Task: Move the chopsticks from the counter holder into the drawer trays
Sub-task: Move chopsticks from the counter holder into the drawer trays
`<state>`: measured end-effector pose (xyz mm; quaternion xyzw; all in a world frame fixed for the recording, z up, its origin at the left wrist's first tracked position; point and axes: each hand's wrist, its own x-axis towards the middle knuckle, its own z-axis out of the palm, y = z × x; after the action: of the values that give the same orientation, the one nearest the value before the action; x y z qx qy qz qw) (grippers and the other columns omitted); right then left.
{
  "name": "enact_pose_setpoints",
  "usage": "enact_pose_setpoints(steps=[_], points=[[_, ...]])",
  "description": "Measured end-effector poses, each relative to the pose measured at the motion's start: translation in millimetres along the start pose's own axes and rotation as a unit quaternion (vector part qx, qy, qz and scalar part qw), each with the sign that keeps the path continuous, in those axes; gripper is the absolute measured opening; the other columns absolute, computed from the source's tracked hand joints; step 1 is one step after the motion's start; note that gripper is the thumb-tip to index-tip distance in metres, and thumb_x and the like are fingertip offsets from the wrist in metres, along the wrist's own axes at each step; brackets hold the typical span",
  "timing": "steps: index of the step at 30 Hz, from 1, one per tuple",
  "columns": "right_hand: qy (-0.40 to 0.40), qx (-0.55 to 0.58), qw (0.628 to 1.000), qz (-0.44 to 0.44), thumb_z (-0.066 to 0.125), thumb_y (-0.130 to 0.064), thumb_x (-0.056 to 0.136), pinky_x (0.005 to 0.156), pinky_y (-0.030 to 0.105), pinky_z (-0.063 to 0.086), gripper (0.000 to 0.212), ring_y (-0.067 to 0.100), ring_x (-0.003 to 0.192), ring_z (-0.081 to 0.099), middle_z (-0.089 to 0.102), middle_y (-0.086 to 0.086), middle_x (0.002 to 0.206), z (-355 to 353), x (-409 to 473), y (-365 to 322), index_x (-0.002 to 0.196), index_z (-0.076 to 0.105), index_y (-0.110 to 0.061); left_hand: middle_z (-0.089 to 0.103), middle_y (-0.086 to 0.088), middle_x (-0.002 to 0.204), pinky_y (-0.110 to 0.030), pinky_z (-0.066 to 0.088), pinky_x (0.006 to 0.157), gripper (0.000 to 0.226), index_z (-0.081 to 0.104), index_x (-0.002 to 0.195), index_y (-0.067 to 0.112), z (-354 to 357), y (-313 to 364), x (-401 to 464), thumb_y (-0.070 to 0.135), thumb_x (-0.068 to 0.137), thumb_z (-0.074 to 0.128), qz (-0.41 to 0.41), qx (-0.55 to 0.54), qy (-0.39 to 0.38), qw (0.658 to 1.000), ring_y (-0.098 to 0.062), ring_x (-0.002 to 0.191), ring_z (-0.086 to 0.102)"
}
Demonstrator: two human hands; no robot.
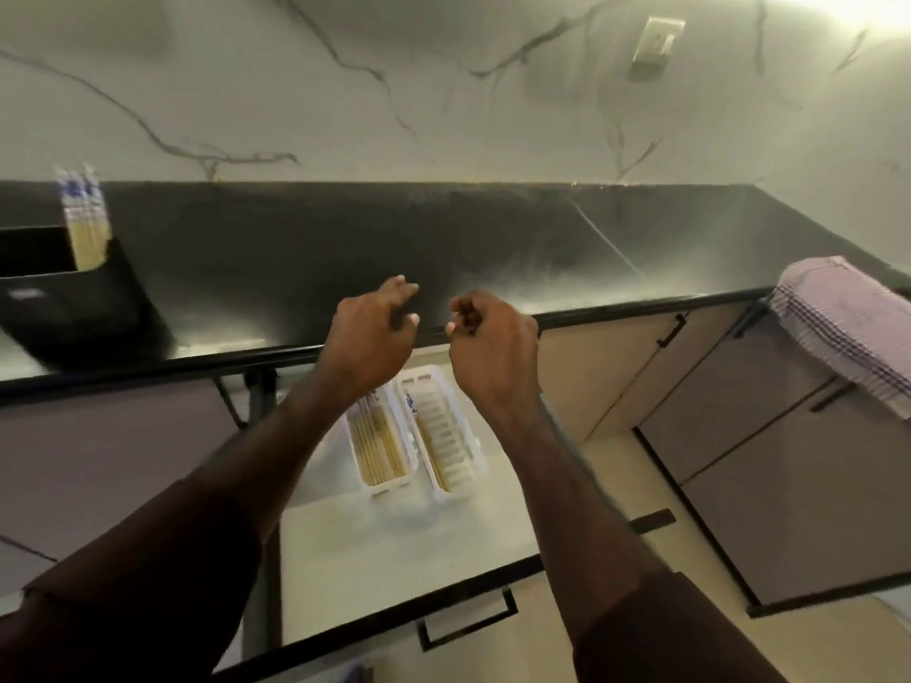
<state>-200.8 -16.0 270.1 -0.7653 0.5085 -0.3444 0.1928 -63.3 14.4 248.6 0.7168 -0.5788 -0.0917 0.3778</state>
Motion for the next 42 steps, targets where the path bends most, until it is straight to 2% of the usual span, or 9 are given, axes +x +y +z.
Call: enact_pose_setpoints(steps=[5, 8, 13, 18, 22, 31, 37, 40, 42], points=[[-0.006, 0.023, 0.998, -0.066, 0.062, -0.004, 0.084, 0.086, 0.027, 0.051, 0.027, 0.015, 0.095, 0.065, 0.072, 0.000, 0.102, -5.8, -16.6, -80.9, 0.107, 0.070, -0.017, 0.050, -0.009, 0.143, -0.024, 0.029, 0.108, 0.042, 0.056, 0.133, 0.011, -88.3, 0.2, -35.4, 0.013, 0.091, 0.060, 0.017, 0.047, 0.086, 0.995, -0.022, 0.129, 0.052], [0.006, 0.046, 0.992, -0.118, 0.060, -0.002, 0.083, 0.089, 0.033, 0.052, 0.028, 0.015, 0.094, 0.066, 0.073, 0.000, 0.100, 7.1, -25.4, -137.0, 0.104, 0.071, -0.015, 0.052, -0.010, 0.142, -0.025, 0.032, 0.107, 0.043, 0.057, 0.132, 0.011, -141.9, -15.8, -51.2, 0.013, 0.090, 0.062, 0.016, 0.058, 0.131, 0.990, -0.021, 0.128, 0.052], [-0.001, 0.051, 0.984, -0.168, 0.063, -0.008, 0.085, 0.091, 0.034, 0.051, 0.026, 0.017, 0.097, 0.066, 0.073, 0.000, 0.103, 53.4, -41.0, -219.3, 0.108, 0.070, -0.017, 0.053, -0.010, 0.141, -0.020, 0.029, 0.108, 0.045, 0.056, 0.133, 0.011, -228.3, -60.7, -74.1, 0.012, 0.089, 0.065, 0.011, 0.066, 0.181, 0.981, -0.020, 0.130, 0.050], [-0.020, 0.035, 0.976, -0.214, 0.066, -0.011, 0.085, 0.078, 0.015, 0.040, 0.024, 0.009, 0.090, 0.065, 0.072, -0.003, 0.101, 123.0, -63.9, -288.8, 0.108, 0.069, -0.018, 0.053, -0.012, 0.140, -0.032, 0.043, 0.107, 0.044, 0.057, 0.132, 0.008, -302.8, -127.0, -101.6, 0.008, 0.088, 0.060, 0.019, 0.096, 0.156, 0.983, -0.023, 0.125, 0.055], [-0.060, 0.032, 0.977, -0.202, 0.067, -0.014, 0.087, 0.077, 0.014, 0.043, 0.027, 0.008, 0.092, 0.064, 0.070, -0.001, 0.106, 172.3, -72.1, -327.0, 0.114, 0.066, -0.017, 0.056, -0.012, 0.138, -0.009, 0.033, 0.098, 0.043, 0.056, 0.131, 0.007, -345.9, -180.6, -113.1, 0.004, 0.088, 0.060, 0.018, 0.128, 0.135, 0.982, -0.023, 0.119, 0.059], [-0.082, 0.030, 0.980, -0.178, 0.068, -0.018, 0.087, 0.090, 0.029, 0.054, 0.029, 0.012, 0.098, 0.066, 0.070, 0.003, 0.111, 249.2, -50.8, -355.3, 0.116, 0.064, -0.016, 0.051, -0.010, 0.142, -0.029, 0.041, 0.103, 0.046, 0.052, 0.135, 0.006, -359.1, -257.7, -76.9, 0.008, 0.090, 0.060, 0.001, 0.109, 0.124, 0.986, -0.025, 0.124, 0.057], [-0.084, 0.039, 0.985, -0.145, 0.068, -0.020, 0.088, 0.086, 0.025, 0.055, 0.029, 0.009, 0.097, 0.066, 0.070, 0.001, 0.110, 297.9, -3.7, -344.1, 0.116, 0.065, -0.018, 0.057, -0.009, 0.137, -0.014, 0.037, 0.095, 0.047, 0.050, 0.137, 0.008, -341.2, -302.1, -33.4, 0.008, 0.091, 0.061, -0.007, 0.087, 0.109, 0.990, -0.022, 0.119, 0.060], [-0.088, 0.046, 0.988, -0.122, 0.068, -0.019, 0.087, 0.077, 0.015, 0.048, 0.028, 0.005, 0.091, 0.065, 0.071, -0.001, 0.106, 321.9, 25.8, -338.0, 0.115, 0.065, -0.019, 0.064, -0.010, 0.128, 0.012, 0.029, 0.073, 0.048, 0.049, 0.138, 0.009, -336.6, -320.3, -5.0, 0.008, 0.091, 0.060, -0.029, 0.066, 0.093, 0.993, -0.018, 0.112, 0.063], [-0.096, 0.047, 0.988, -0.110, 0.068, -0.019, 0.087, 0.074, 0.012, 0.047, 0.027, 0.003, 0.087, 0.064, 0.071, -0.002, 0.105, 340.4, 45.7, -335.0, 0.114, 0.066, -0.020, 0.065, -0.011, 0.125, 0.014, 0.027, 0.068, 0.048, 0.048, 0.138, 0.010, -331.7, -335.2, 17.9, 0.006, 0.091, 0.059, -0.038, 0.057, 0.088, 0.994, -0.014, 0.108, 0.063]])
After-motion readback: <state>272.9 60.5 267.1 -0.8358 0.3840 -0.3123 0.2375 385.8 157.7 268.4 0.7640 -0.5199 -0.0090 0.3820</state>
